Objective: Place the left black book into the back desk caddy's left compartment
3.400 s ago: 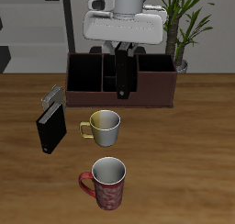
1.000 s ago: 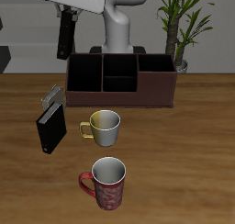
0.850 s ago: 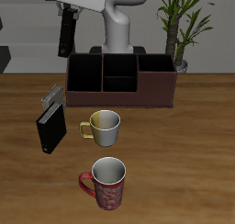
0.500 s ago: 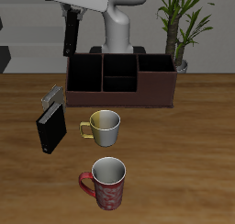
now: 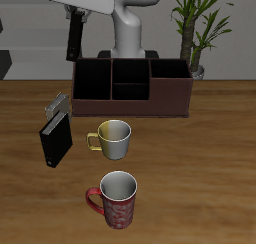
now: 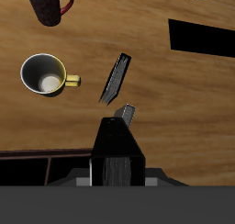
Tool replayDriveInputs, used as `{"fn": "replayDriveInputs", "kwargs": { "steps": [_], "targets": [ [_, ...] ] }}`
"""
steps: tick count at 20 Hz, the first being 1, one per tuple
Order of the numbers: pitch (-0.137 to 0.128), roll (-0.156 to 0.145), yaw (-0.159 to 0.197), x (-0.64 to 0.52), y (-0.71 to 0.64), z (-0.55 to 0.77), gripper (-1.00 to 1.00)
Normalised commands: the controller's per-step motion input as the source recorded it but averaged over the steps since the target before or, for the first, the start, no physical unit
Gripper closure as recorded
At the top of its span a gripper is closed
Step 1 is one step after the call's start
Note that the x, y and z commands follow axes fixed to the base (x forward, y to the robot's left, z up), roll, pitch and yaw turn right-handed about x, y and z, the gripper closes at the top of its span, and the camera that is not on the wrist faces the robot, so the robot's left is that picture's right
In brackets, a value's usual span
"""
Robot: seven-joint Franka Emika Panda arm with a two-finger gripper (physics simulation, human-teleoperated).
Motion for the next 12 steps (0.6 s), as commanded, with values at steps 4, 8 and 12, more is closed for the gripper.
{"fn": "replayDriveInputs", "kwargs": {
  "steps": [4,8,12],
  "targets": [
    [-0.012,-0.039,-0.008,-0.17,-0.07,0.04,1.00],
    [-0.002,-0.015,0.004,-0.18,0.04,-0.03,1.00],
    [0.008,-0.008,0.015,-0.11,0.02,-0.07,1.00]
  ]
}}
